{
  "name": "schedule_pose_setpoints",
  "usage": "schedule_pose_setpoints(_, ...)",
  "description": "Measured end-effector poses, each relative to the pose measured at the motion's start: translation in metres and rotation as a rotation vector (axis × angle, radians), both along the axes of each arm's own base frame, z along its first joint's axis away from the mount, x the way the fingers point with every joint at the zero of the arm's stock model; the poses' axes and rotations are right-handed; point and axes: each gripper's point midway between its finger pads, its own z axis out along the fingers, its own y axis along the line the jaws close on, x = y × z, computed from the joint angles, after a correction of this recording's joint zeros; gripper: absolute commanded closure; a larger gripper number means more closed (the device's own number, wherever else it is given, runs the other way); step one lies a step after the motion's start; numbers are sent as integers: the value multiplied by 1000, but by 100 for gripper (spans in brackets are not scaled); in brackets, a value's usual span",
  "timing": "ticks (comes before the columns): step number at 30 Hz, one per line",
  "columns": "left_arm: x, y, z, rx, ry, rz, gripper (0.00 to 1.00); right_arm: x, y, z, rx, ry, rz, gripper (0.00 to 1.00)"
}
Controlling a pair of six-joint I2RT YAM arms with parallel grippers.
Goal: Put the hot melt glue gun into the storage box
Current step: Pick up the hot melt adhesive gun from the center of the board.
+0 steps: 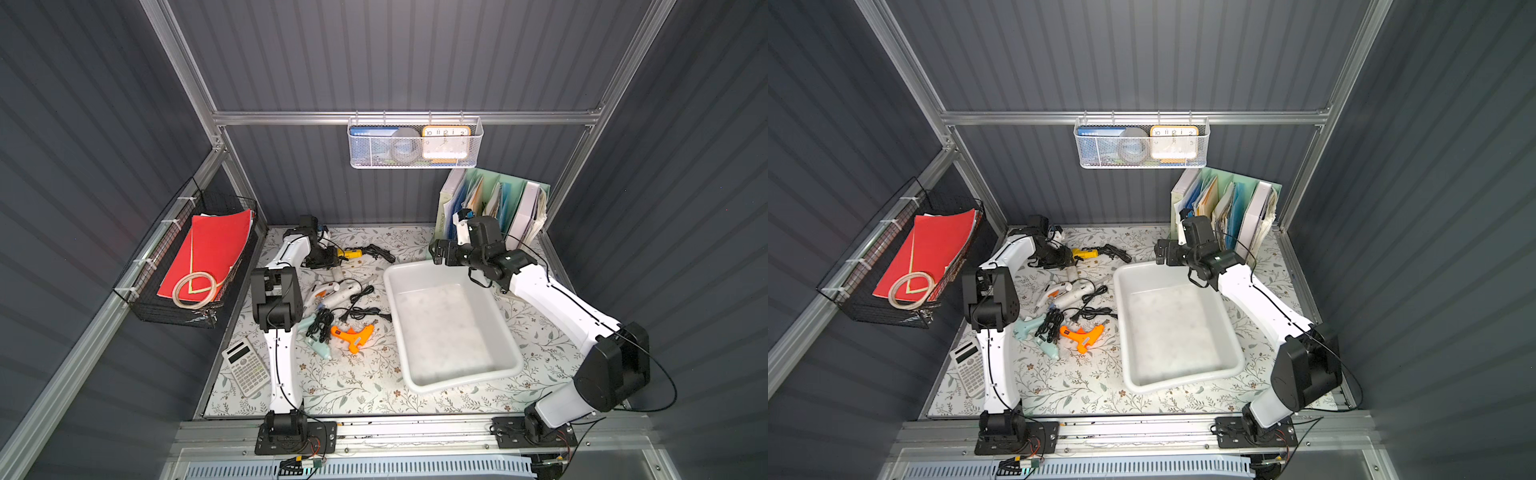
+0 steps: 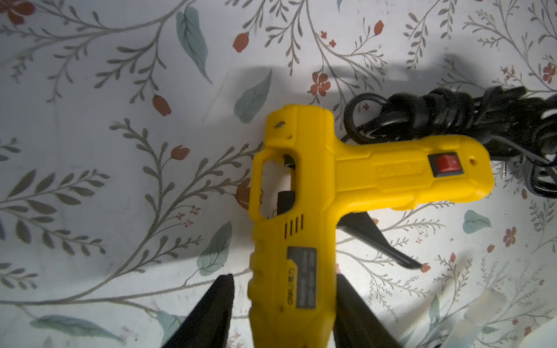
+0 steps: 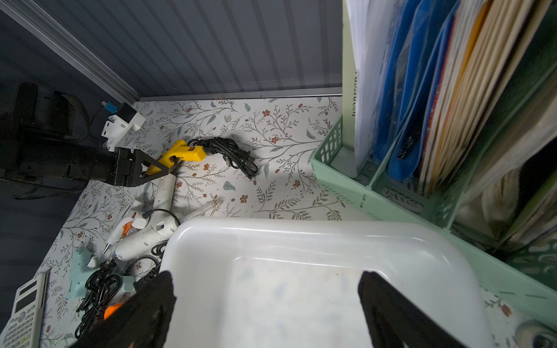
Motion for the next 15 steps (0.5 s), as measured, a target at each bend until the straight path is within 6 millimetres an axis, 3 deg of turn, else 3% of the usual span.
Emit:
schedule_pose_setpoints(6, 10, -2, -11, -7, -2, 1, 56, 0, 0, 0, 0, 0, 0, 1)
schedule_pose_setpoints(14, 12, -4, -10, -12, -6, 10, 100, 0, 0, -1, -2, 5, 0, 1)
schedule_pose_setpoints(15, 12, -4, -10, -12, -6, 12, 100, 0, 0, -2, -2, 6, 1, 1)
